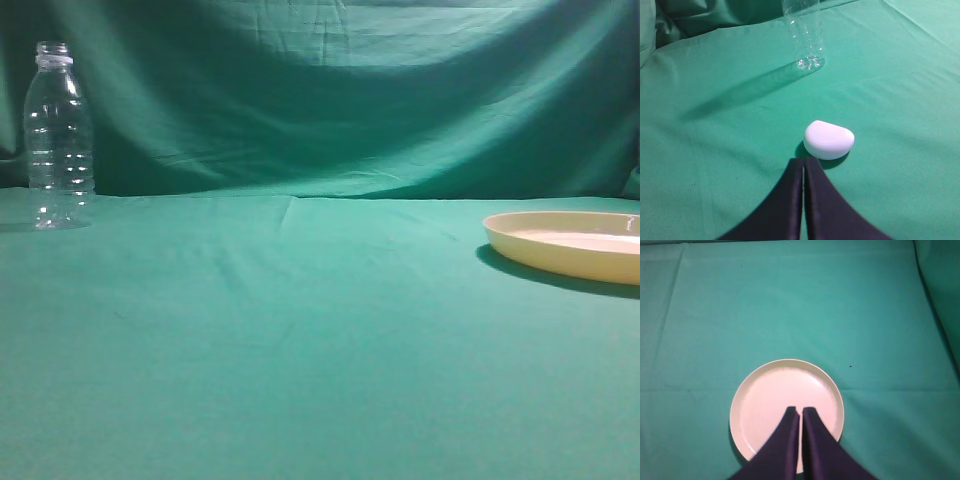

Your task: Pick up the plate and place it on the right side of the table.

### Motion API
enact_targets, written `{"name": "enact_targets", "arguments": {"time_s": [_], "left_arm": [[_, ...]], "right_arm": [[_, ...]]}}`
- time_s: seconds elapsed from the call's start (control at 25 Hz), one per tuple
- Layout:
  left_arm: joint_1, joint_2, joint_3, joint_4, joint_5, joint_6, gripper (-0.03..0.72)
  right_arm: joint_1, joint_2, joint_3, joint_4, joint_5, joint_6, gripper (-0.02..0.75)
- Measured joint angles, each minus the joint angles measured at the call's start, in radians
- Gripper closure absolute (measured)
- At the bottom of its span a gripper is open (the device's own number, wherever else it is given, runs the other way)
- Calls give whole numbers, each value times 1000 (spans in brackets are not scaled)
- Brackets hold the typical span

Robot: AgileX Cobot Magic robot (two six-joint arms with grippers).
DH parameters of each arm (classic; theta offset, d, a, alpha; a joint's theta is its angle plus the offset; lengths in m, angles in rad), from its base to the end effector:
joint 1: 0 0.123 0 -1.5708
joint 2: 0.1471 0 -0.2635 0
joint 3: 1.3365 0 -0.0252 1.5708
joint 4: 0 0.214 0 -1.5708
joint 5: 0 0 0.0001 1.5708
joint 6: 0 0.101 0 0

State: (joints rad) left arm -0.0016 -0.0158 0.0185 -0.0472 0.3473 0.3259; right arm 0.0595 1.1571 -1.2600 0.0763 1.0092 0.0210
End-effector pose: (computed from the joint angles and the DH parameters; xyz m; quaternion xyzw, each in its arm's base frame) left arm 0.0474 -0.0017 0.1744 0.1168 0.7849 0.0786 0.6034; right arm 0.2041 0.0187 0.3688 -0.0108 0.9295 0.0522 0.3650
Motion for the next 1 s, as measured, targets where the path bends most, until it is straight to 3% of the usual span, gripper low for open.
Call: {"name": "enact_targets", "arguments": {"time_s": [0.52, 1.0], "left_arm": [[0, 0, 0, 0, 0, 0, 688], [0, 0, 0, 0, 0, 0, 688]], "right_arm": [[0, -584, 342, 1, -39, -18, 738], [0, -805, 384, 6, 14, -13, 738]]}}
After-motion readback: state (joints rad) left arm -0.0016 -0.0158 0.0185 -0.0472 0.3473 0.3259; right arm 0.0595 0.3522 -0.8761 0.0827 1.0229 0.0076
